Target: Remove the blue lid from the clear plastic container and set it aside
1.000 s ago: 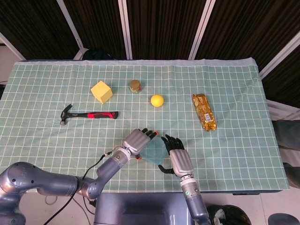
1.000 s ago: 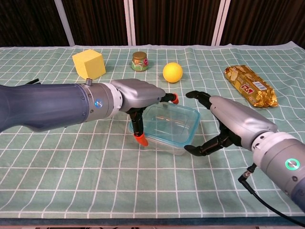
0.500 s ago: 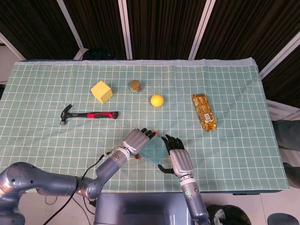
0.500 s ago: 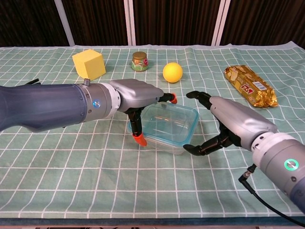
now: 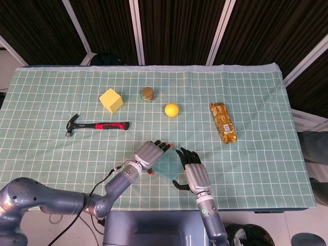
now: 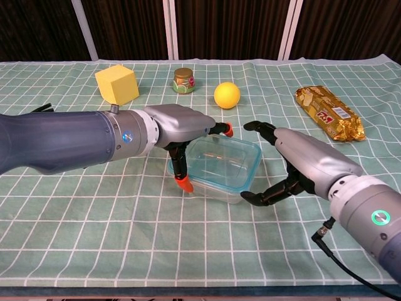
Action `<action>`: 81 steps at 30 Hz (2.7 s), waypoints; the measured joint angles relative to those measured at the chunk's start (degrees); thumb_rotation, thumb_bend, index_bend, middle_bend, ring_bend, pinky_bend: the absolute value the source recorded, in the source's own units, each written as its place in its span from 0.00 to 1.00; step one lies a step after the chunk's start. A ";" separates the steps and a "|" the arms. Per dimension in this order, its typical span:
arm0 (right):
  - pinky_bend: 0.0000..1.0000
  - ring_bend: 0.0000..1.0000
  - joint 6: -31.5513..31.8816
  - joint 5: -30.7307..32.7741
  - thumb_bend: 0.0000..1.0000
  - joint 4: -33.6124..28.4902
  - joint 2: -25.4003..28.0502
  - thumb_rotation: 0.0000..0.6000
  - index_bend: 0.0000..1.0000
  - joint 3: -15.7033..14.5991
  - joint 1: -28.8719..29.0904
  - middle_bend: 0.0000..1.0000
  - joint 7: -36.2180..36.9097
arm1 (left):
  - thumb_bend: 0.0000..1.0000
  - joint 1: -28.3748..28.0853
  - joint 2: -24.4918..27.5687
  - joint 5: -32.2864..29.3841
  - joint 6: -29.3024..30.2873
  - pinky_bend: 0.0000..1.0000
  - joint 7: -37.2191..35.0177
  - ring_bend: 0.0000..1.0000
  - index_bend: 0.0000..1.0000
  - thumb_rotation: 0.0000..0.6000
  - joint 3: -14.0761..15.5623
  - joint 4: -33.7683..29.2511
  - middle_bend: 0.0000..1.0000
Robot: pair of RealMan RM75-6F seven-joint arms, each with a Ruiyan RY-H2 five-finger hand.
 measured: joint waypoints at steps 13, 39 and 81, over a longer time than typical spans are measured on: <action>0.00 0.00 0.01 0.24 0.34 0.00 -0.15 1.00 0.00 -0.08 0.01 0.00 0.23 | 0.10 0.43 0.25 -0.13 0.05 0.42 -0.40 0.22 0.10 1.00 0.07 0.14 0.23; 0.00 0.00 0.73 -2.65 0.34 3.44 -3.26 1.00 0.00 3.11 1.19 0.00 5.48 | 0.10 -0.73 -0.22 -0.49 -1.39 0.44 0.62 0.25 0.10 1.00 0.26 0.46 0.24; 0.00 0.00 1.60 -8.84 0.34 10.03 -1.52 1.00 0.00 0.71 0.09 0.00 13.24 | 0.00 -6.65 2.37 -8.94 -8.03 0.25 -3.21 0.04 0.00 1.00 -2.59 -1.12 0.02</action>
